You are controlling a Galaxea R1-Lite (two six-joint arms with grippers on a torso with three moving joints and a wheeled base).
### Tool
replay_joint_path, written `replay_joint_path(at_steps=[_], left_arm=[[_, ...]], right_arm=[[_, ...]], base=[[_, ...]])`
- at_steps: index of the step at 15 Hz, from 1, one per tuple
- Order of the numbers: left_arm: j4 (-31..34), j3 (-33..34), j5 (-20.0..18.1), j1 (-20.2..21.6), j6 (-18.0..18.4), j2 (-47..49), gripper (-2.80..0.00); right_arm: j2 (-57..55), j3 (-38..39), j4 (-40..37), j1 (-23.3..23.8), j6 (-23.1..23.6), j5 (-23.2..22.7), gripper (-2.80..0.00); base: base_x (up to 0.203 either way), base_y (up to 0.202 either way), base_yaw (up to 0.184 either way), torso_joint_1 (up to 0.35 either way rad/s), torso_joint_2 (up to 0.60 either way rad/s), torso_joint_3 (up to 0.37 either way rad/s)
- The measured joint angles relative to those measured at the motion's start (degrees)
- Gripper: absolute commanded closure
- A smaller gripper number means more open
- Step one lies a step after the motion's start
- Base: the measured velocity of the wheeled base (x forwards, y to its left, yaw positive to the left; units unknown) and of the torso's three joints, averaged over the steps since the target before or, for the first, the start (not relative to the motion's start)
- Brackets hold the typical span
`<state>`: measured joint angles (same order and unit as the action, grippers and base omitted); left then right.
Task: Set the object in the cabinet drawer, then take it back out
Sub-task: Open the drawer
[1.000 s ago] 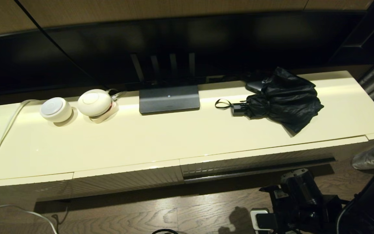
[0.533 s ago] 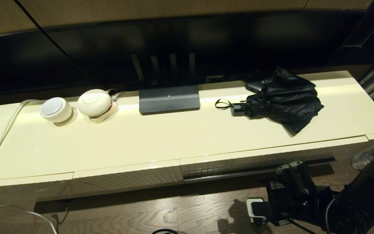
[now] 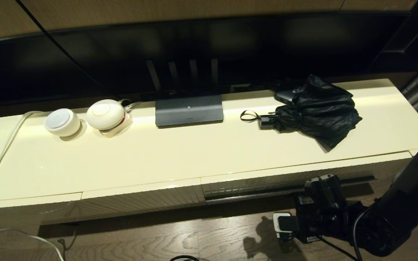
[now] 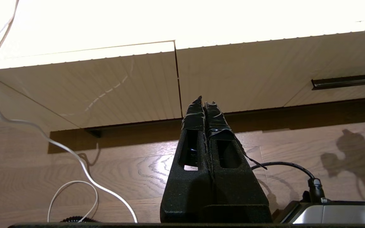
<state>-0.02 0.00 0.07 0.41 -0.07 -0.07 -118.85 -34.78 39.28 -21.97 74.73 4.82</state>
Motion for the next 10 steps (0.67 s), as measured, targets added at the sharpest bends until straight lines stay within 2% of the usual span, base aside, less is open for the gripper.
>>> replay_joint_path(at_steps=[10], left_arm=[[0.0,0.0,0.0,0.0,0.0,0.0,0.0]], right_arm=[[-2.8,-5.0,0.0,0.8,-0.1,-1.1,-2.8]], base=[[0.0,0.0,0.0,0.0,0.0,0.0]])
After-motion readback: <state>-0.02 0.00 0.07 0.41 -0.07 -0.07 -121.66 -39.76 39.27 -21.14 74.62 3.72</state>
